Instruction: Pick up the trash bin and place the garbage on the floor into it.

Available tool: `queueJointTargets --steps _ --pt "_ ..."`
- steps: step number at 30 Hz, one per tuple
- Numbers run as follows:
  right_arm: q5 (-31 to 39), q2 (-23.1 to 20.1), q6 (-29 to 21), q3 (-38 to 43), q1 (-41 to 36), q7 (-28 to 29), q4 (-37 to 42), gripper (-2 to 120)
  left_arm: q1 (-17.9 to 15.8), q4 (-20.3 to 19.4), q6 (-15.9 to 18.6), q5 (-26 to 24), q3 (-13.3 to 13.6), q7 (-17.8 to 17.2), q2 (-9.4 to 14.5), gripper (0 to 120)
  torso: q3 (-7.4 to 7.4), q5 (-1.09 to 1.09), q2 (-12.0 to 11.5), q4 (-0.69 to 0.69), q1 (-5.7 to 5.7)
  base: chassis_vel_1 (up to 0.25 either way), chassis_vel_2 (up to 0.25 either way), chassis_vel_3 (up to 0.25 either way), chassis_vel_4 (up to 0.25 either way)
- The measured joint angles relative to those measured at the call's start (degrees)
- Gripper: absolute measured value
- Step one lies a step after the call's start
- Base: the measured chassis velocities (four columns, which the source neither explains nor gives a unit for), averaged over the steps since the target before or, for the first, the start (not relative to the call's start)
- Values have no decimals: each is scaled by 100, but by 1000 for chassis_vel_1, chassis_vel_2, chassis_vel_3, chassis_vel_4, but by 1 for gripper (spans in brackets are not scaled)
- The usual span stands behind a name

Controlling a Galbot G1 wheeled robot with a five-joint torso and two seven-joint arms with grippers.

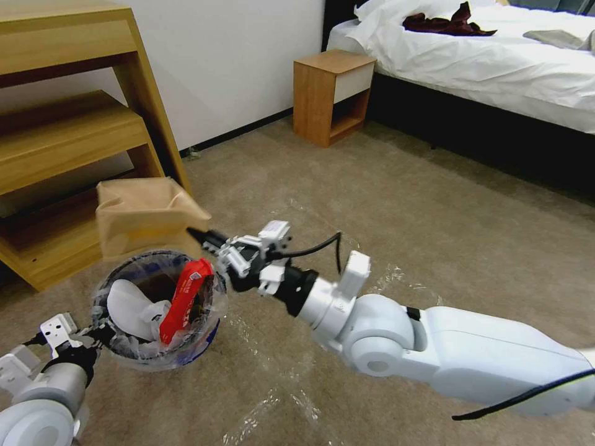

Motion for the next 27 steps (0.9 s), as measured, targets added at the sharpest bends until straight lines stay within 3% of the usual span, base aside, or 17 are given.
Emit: queueJointTargets --steps 27 --pt "-662 544 -326 -1009 465 195 -1355 0 7 -112 -35 -88 -61 6 -9 0 0 1 0 -1 0 0 0 0 0"
